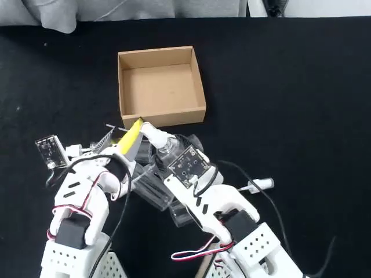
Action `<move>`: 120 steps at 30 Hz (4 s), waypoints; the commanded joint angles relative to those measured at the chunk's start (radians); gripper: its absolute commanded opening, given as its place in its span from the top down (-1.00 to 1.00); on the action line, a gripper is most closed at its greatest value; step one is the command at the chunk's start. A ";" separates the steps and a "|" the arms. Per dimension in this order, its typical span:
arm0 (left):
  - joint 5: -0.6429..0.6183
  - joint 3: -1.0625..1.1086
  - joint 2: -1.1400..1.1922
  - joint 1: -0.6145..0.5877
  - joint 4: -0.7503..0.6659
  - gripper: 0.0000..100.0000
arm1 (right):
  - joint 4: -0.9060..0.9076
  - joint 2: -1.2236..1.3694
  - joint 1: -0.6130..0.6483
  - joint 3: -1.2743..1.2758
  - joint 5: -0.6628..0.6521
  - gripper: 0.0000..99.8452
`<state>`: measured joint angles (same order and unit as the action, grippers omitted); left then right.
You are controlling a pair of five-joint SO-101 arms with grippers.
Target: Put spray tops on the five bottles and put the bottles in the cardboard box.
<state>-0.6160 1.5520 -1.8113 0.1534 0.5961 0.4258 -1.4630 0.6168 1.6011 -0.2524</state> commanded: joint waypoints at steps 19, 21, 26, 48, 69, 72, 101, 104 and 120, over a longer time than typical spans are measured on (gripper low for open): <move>0.147 0.016 -0.014 0.163 -0.015 0.52 | -0.021 -0.031 -0.029 -0.041 0.003 0.75; 0.144 0.015 -0.014 0.154 -0.015 0.52 | -0.021 -0.031 -0.029 -0.041 0.006 0.75; 0.141 0.005 -0.015 0.153 -0.015 0.52 | -0.020 -0.031 -0.031 -0.044 0.008 0.75; 0.020 -0.045 -0.015 -0.085 -0.025 0.52 | 0.129 -0.030 -0.218 -0.176 0.061 0.75; 0.021 0.044 -0.015 -0.341 -0.037 0.52 | 0.247 -0.019 -0.259 -0.430 0.080 0.75; 0.017 0.071 -0.015 -0.397 -0.037 0.52 | 0.241 -0.008 -0.259 -0.479 0.078 0.75; -0.064 0.133 -0.014 -0.518 -0.038 0.52 | -0.044 0.993 -0.264 -1.036 0.080 0.75; -0.064 0.133 -0.014 -0.518 -0.038 0.52 | -0.044 1.058 -0.264 -1.090 0.080 0.75; -0.063 0.136 -0.014 -0.518 -0.040 0.51 | -0.152 1.322 -0.276 -1.196 0.167 0.75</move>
<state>-0.6790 1.6701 -1.8098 -0.3529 0.5792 0.3138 -0.1419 0.3805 0.4780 -0.0944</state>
